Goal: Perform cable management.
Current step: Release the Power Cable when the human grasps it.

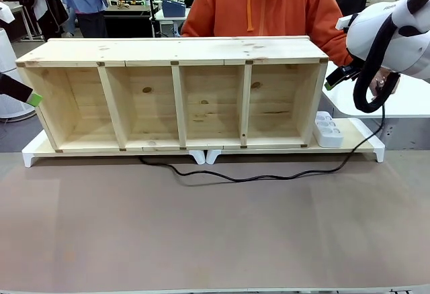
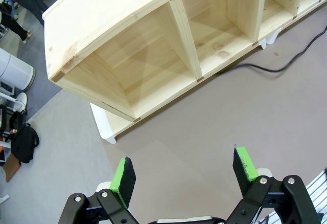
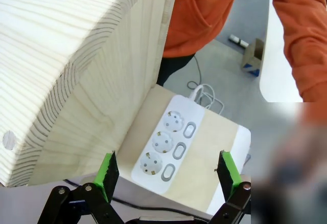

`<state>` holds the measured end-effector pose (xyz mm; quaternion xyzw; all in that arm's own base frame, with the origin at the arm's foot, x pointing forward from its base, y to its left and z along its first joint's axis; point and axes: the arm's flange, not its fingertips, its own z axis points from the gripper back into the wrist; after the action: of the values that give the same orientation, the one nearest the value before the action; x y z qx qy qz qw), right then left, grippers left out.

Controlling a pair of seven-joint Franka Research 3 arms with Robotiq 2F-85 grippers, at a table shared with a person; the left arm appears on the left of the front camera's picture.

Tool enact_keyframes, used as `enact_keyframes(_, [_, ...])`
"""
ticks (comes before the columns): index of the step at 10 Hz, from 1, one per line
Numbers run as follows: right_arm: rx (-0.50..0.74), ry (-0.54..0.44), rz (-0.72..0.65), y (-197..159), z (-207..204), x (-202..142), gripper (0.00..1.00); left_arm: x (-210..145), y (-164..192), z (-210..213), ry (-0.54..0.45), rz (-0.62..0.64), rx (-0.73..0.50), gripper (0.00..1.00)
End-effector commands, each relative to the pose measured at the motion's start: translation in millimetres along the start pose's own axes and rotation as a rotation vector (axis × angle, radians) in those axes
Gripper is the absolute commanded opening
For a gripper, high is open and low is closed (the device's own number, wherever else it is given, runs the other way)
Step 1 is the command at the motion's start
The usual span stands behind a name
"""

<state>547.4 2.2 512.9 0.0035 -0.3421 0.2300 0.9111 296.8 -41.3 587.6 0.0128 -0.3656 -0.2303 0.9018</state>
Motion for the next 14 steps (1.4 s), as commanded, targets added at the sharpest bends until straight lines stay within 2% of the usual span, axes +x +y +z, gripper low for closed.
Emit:
enact_keyframes(1, [0.001, -0.003, -0.009, 1.4, 0.9, 1.5, 1.0, 0.2, 0.5, -0.6, 0.0, 0.001, 0.001, 1.0])
enact_keyframes(14, [0.001, -0.003, -0.009, 1.4, 0.9, 1.5, 1.0, 0.2, 0.5, -0.6, 0.0, 0.001, 0.001, 1.0])
